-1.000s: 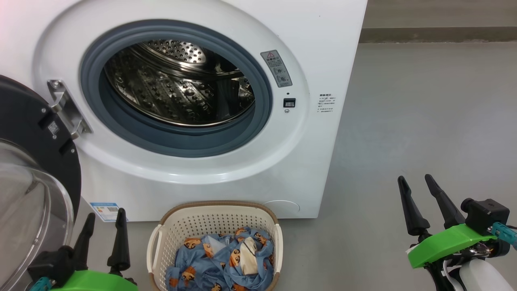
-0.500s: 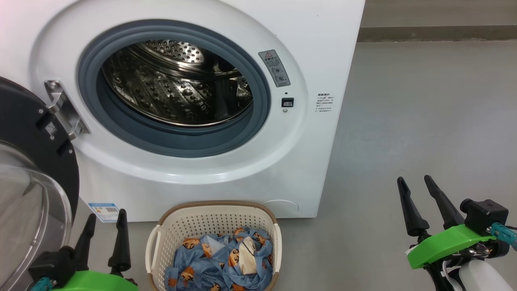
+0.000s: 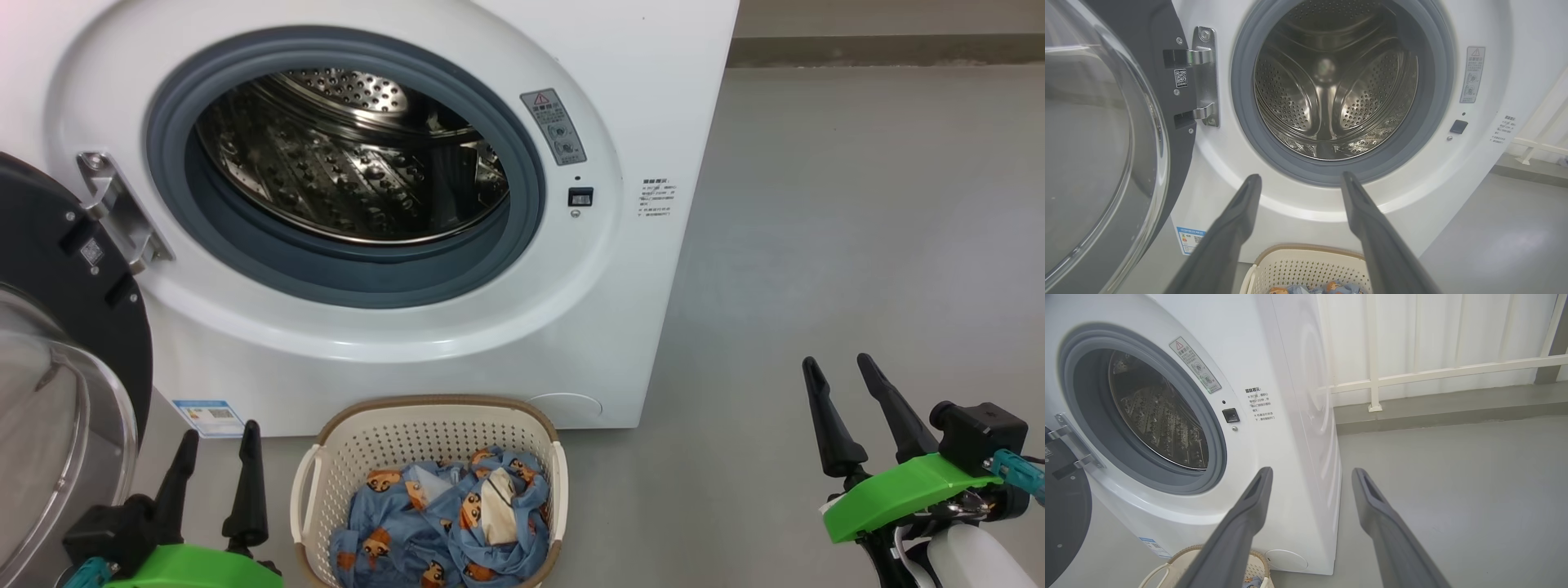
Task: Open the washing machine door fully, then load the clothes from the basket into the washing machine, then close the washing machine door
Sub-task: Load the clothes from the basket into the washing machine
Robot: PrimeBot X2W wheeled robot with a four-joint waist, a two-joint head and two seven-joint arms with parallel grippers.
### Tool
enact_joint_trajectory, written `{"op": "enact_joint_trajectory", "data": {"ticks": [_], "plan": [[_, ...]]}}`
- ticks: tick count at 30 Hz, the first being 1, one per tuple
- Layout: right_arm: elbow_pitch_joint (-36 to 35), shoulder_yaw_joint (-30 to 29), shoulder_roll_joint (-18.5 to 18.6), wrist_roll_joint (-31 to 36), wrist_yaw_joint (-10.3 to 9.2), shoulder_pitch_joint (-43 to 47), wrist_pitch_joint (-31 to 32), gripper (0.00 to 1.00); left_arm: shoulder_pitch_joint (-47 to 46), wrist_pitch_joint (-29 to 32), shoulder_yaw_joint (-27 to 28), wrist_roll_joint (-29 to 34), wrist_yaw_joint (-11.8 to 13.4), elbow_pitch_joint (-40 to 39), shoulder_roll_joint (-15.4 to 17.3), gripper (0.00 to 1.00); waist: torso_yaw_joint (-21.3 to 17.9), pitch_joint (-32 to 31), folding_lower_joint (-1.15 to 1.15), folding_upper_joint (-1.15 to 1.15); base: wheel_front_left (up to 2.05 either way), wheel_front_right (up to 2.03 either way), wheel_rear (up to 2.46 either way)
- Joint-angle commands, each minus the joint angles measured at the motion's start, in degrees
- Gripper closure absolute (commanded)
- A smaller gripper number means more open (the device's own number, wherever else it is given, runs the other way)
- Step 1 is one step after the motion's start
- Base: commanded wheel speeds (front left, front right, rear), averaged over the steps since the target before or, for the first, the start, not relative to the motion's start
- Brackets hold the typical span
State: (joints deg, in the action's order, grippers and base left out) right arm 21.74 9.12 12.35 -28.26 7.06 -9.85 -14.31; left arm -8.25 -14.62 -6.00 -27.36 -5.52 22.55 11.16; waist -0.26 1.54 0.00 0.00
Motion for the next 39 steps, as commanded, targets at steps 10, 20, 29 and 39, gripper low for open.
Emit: {"op": "enact_joint_trajectory", "data": {"ticks": [10,20,29,39], "plan": [[-1.2,1.1,0.1,0.1,0.43,-2.0,-0.7,0.0,-3.9,-0.4,0.7,0.7,-0.6,-0.6,0.6,0.0,-0.4,3.0,0.0,0.0,0.0,0.0,0.0],[-1.4,0.1,-0.5,0.8,0.43,-3.9,-0.7,0.0,-7.5,-0.4,-1.4,0.8,-1.1,1.4,0.7,0.0,-1.5,9.0,0.0,0.0,0.0,0.0,0.0],[-1.8,-0.4,-1.1,1.6,0.43,-5.9,-0.7,0.0,-11.0,-0.4,-2.2,0.9,-1.4,3.5,0.8,0.0,-2.3,14.9,0.0,0.0,0.0,0.0,0.0],[-2.2,-2.0,-1.8,2.6,0.43,-8.7,-0.7,0.0,-16.9,-0.2,-5.7,0.8,-1.9,8.7,0.7,0.0,-2.5,22.9,0.0,0.0,0.0,0.0,0.0]]}}
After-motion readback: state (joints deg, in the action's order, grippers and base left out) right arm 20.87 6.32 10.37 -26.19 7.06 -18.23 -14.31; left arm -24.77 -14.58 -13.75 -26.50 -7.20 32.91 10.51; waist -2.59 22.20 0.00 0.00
